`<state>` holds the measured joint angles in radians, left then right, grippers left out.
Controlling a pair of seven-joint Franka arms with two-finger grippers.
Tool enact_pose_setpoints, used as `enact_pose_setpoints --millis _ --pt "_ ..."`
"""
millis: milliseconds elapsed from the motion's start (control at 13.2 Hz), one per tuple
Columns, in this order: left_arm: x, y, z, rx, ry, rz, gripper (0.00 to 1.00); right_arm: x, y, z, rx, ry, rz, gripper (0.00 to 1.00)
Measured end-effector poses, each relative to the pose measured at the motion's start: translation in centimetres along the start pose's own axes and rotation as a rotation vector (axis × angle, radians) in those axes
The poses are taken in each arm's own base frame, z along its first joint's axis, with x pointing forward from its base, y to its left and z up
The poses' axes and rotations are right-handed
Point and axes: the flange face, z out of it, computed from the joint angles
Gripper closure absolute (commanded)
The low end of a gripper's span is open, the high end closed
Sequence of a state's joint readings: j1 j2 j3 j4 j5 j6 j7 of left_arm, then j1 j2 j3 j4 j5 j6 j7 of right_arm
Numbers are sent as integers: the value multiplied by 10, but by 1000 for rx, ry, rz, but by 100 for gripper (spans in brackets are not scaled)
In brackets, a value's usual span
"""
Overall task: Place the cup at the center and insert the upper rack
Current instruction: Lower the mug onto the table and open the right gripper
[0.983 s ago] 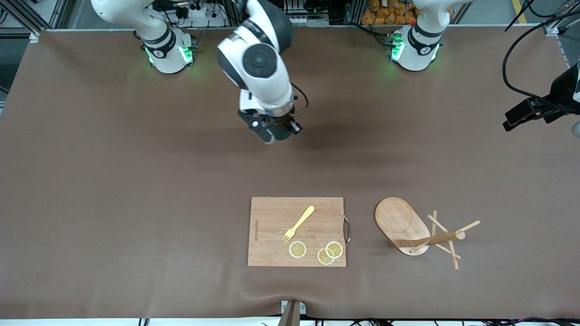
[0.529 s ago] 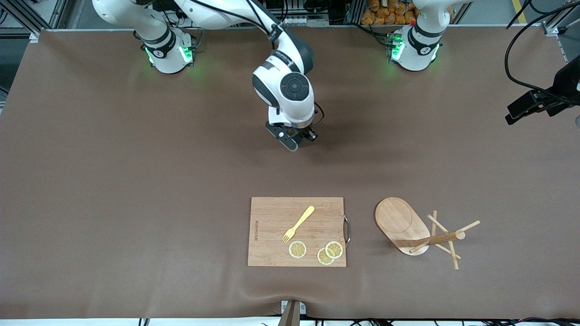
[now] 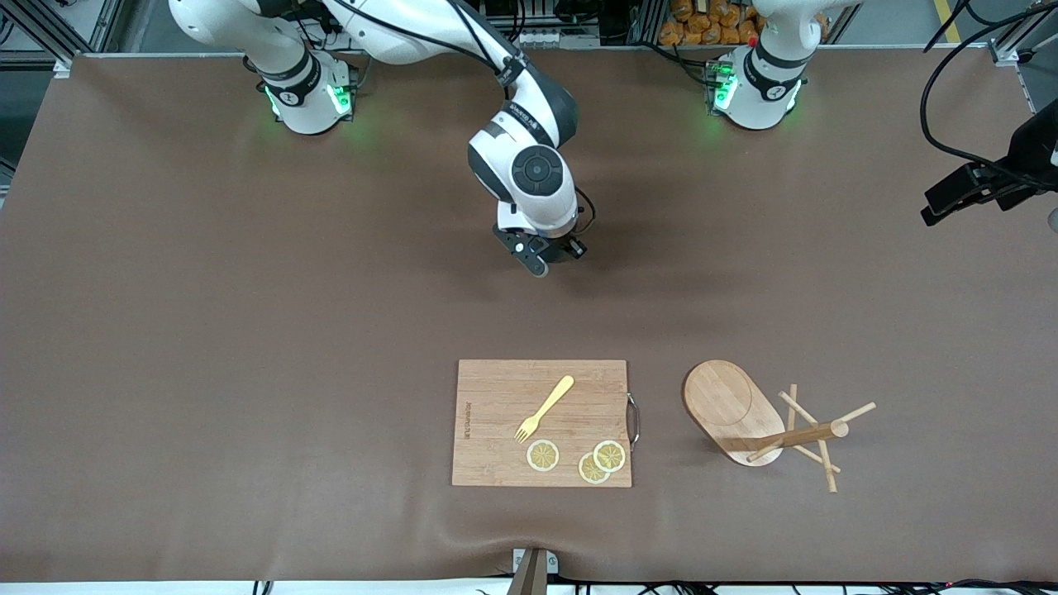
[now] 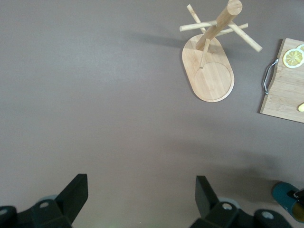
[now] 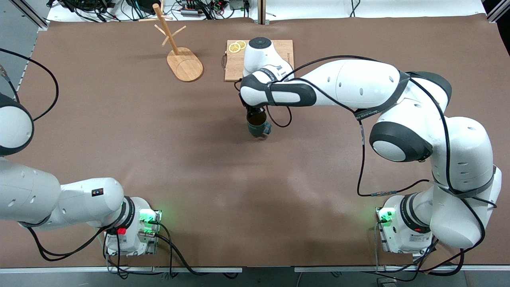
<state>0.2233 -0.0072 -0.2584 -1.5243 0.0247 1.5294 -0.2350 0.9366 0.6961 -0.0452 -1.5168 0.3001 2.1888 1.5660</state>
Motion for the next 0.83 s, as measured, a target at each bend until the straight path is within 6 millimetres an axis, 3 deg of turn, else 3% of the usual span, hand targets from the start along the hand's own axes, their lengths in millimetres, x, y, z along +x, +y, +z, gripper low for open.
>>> enact_pose_setpoints --millis 227,378,529,605,832 --pt "0 1 0 0 1 1 0 -7 2 5 -7 0 -41 95" --pt "0 1 -1 0 2 2 0 -15 3 6 -9 1 -72 86" --pt "-1 3 -1 -1 3 5 0 -21 5 8 -10 1 -90 44" --pt "-1 4 -2 -1 3 7 0 -23 5 8 -11 1 -93 0" --pt "-1 4 -2 -1 3 7 0 -21 5 8 -10 3 -91 0"
